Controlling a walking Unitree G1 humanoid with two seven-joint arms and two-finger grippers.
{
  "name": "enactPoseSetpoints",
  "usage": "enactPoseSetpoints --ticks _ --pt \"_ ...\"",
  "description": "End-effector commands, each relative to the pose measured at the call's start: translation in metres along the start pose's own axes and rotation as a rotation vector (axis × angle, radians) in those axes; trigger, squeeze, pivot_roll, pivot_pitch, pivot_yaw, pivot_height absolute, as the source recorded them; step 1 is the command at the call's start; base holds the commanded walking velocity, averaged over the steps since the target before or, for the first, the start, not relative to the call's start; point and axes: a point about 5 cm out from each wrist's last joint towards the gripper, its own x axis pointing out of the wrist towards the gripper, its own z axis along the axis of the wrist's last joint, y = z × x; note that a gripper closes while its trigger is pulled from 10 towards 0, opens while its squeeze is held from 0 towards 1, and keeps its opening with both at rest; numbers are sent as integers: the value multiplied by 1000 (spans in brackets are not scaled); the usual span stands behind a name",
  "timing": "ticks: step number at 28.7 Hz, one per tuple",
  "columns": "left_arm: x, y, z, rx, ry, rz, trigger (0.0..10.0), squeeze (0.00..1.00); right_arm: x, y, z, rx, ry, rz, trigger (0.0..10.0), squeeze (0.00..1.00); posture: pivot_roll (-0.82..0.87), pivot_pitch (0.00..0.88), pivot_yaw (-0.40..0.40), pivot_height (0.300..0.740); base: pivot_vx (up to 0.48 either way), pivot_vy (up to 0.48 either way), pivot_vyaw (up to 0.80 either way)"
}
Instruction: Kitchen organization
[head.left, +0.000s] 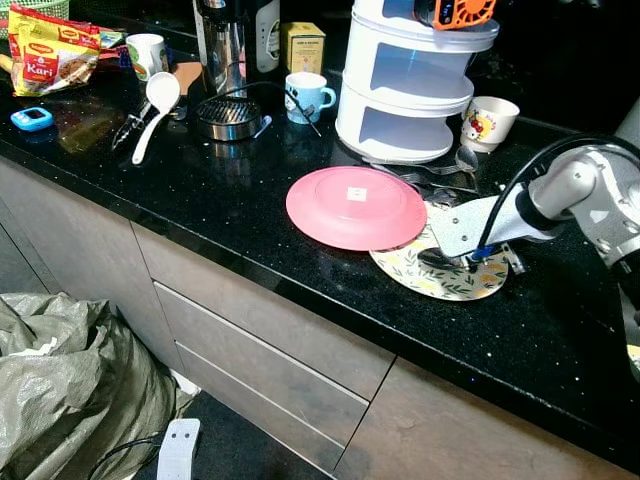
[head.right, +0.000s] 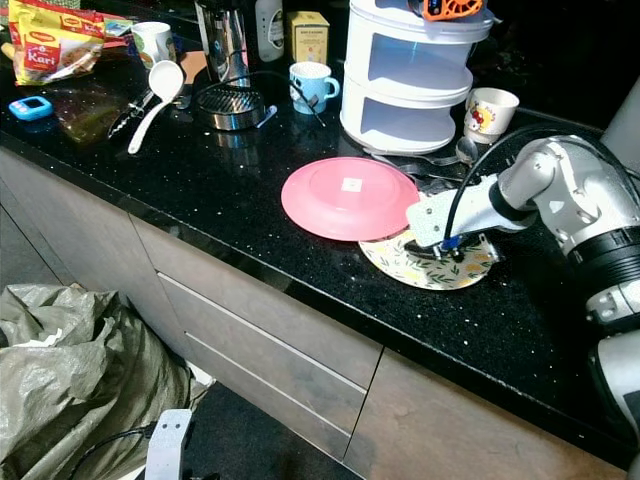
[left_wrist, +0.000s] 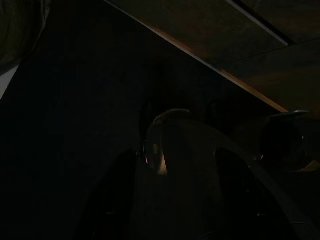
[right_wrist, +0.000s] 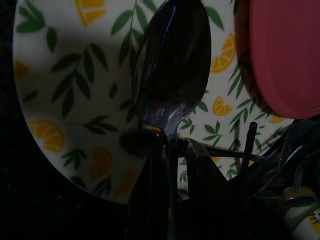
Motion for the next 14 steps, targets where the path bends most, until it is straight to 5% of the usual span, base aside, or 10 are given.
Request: enactPoseSetpoints --ticks 1,7,8,9,14 --pt "2 -6 0 -2 1 -17 10000 0 4 0 4 -7 -15 -8 10000 1000 18 40 -45 740 0 0 0" --pt "2 -6 0 -2 -1 -19 10000 0 6 -5 5 -33 28 -55 10000 1000 21 40 -46 740 0 0 0" --pt "2 -6 0 -3 -1 -19 10000 0 6 -5 5 -34 38 -51 10000 180 20 39 -48 740 0 0 0" --pt "2 -6 1 -4 -2 -19 10000 0 7 -4 4 -37 50 -42 10000 0 20 39 -48 740 0 0 0" --pt "2 -7 1 -5 -4 -20 10000 0 8 -1 5 -37 67 1 10000 0 20 41 -49 740 0 0 0"
